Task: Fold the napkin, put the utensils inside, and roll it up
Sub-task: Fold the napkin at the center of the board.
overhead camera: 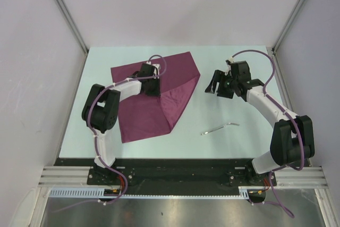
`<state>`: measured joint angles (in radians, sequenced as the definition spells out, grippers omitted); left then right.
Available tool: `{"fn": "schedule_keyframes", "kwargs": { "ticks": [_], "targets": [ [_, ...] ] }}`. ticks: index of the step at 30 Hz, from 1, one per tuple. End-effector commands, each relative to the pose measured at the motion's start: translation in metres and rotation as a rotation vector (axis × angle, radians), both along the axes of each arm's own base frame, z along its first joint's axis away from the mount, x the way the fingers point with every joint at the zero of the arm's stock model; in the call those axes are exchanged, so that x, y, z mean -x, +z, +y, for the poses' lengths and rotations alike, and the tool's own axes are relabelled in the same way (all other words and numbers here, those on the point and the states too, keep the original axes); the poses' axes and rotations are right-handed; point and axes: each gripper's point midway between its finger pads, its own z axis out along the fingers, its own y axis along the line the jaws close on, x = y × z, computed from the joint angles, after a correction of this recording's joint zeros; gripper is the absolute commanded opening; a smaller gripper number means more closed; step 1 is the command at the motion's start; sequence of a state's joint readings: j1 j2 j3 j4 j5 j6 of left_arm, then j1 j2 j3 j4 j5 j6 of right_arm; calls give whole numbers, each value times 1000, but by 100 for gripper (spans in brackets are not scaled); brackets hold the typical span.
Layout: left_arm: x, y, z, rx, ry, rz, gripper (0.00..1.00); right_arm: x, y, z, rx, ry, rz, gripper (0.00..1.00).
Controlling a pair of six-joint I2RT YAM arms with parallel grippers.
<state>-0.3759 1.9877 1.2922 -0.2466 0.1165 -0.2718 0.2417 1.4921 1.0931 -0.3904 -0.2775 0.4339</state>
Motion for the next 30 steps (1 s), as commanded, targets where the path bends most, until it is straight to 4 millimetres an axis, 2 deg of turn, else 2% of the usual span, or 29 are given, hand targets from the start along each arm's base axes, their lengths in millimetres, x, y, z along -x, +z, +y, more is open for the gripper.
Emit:
{"fn": "schedule_keyframes", "kwargs": {
  "ticks": [1, 6, 14, 16, 19, 21, 24, 26, 30],
  "targets": [
    [18, -8, -1, -30, -1, 57, 16, -3, 10, -3, -5, -12, -39, 73],
    [18, 0, -3, -16, -1, 42, 2, -3, 12, -4, -2, -20, -42, 73],
    [6, 35, -2, -13, 20, -38, 2, -7, 7, -11, 37, -48, -21, 73],
    [2, 36, 1, -28, 27, -43, 2, -9, 11, -14, 50, -63, -24, 73],
    [-7, 44, 9, -37, 41, -54, 1, -8, 28, -20, 61, -94, -66, 73],
    [-16, 51, 21, -44, 73, -76, 1, -5, 38, -25, 64, -114, -104, 75],
    [-25, 56, 41, -46, 116, -91, 2, -3, 40, -30, 73, -112, -121, 78],
    [-30, 54, 55, -51, 140, -83, 1, -3, 38, -34, 84, -118, -104, 78],
    [-38, 45, 79, -73, 177, -59, 0, -9, 46, -36, 74, -140, -110, 78]
  ]
}}
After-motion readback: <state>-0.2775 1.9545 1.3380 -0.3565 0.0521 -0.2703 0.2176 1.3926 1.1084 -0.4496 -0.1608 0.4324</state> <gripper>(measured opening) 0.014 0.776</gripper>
